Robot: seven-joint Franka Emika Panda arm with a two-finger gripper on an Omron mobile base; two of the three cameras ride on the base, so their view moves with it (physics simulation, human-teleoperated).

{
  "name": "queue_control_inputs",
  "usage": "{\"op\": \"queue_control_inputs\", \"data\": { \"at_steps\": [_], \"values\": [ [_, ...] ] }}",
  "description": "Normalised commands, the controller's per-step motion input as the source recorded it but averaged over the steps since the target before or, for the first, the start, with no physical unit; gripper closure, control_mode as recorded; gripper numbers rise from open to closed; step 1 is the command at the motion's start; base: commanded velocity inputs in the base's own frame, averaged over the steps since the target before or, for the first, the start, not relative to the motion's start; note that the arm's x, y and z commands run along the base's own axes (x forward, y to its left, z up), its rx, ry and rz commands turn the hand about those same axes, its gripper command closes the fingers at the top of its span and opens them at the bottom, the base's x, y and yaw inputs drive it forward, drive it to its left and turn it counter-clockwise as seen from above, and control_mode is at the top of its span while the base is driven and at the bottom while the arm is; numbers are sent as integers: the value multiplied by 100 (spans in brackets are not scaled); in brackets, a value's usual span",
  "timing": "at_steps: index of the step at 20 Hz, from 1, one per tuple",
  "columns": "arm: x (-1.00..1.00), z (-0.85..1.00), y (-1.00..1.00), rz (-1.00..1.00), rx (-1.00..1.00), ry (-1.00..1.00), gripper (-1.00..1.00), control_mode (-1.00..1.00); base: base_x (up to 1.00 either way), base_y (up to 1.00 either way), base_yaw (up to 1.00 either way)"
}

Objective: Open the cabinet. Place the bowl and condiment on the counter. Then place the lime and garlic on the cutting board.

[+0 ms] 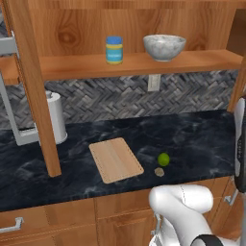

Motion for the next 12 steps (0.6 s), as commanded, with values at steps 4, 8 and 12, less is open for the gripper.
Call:
{"op": "queue_control_inputs", "data": {
  "at_steps": [4,8,12],
  "values": [
    [-94,0,77,-1,-14,0,-100,-100,0,0,0],
    [-100,5,67,10,-3,6,-100,-100,0,0,0],
    [-66,3,51,45,15,6,-100,-100,0,0,0]
  ]
}}
